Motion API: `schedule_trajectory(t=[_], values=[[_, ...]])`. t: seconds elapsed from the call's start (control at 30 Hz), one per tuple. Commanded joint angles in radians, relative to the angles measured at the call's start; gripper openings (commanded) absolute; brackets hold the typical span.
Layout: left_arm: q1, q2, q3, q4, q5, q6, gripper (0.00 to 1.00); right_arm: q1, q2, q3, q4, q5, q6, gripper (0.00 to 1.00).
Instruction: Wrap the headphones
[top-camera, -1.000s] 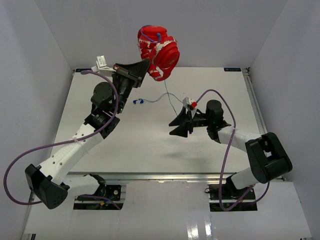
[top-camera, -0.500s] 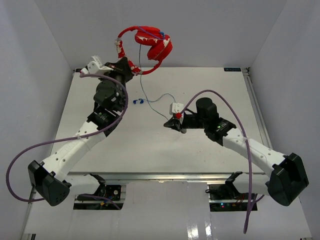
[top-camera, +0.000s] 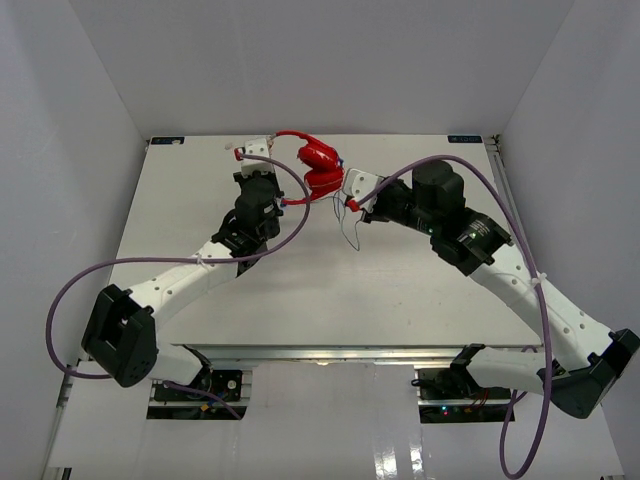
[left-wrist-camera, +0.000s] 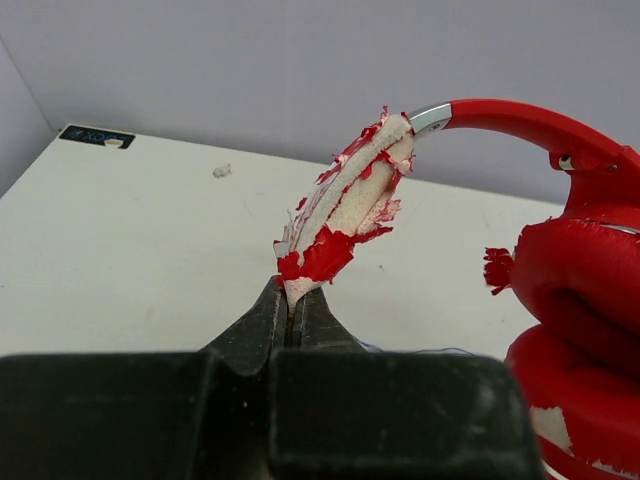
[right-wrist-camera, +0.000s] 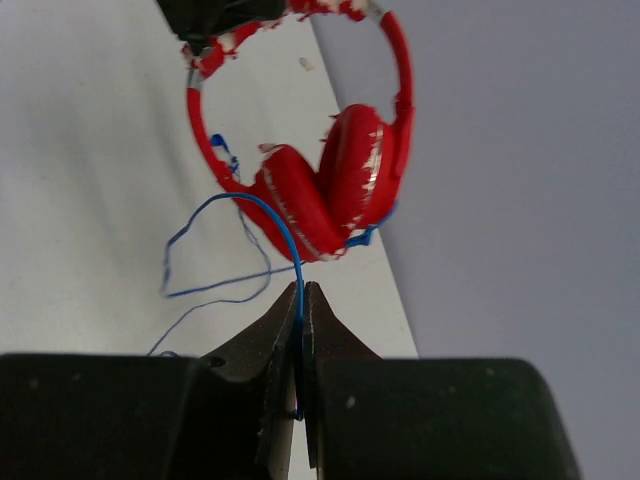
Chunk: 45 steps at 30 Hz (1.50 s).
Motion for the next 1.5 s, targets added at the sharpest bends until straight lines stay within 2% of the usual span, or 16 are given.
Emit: schedule_trajectory(t=[0.0,0.1,0.2,0.33,0.57,0.67,0.93,1.23,1.47], values=[[-0.003,-0.085,-0.039,0.066,0.103,-0.048,0.00,0.005,0.033,0.040,0.028,0.116,-0.075,0.08],[-0.003,-0.121,-0.100,0.069,0.178,-0.070,0.00,0.005,0.058,0.035,0.047,0.126,-0.094,0.08],[-0.003,-0.144,-0.131,0.052,0.207,-0.124,0.00,0.004,0.074,0.048,0.027,0.064,-0.079,0.08],[-0.002,-0.149,-0.135,0.042,0.253,-0.172,0.00,0.005,0.086,0.061,0.011,0.048,-0.080,0.08],[-0.002,-0.134,-0.146,0.030,0.444,-0.189,0.00,0.001,0.125,0.102,0.046,0.114,-0.106,0.08],[-0.003,-0.161,-0.192,0.035,0.527,-0.191,0.00,-0.015,0.145,0.125,0.071,0.163,-0.107,0.08],[-0.003,-0.250,-0.289,0.030,0.718,-0.195,0.00,-0.073,0.175,0.111,0.104,0.161,-0.101,0.08],[-0.003,-0.328,-0.335,0.018,0.918,-0.229,0.00,-0.193,0.193,0.078,0.119,0.053,-0.038,0.08],[-0.003,-0.378,-0.352,0.025,1.033,-0.288,0.00,-0.331,0.245,0.062,0.141,-0.054,0.072,0.08]])
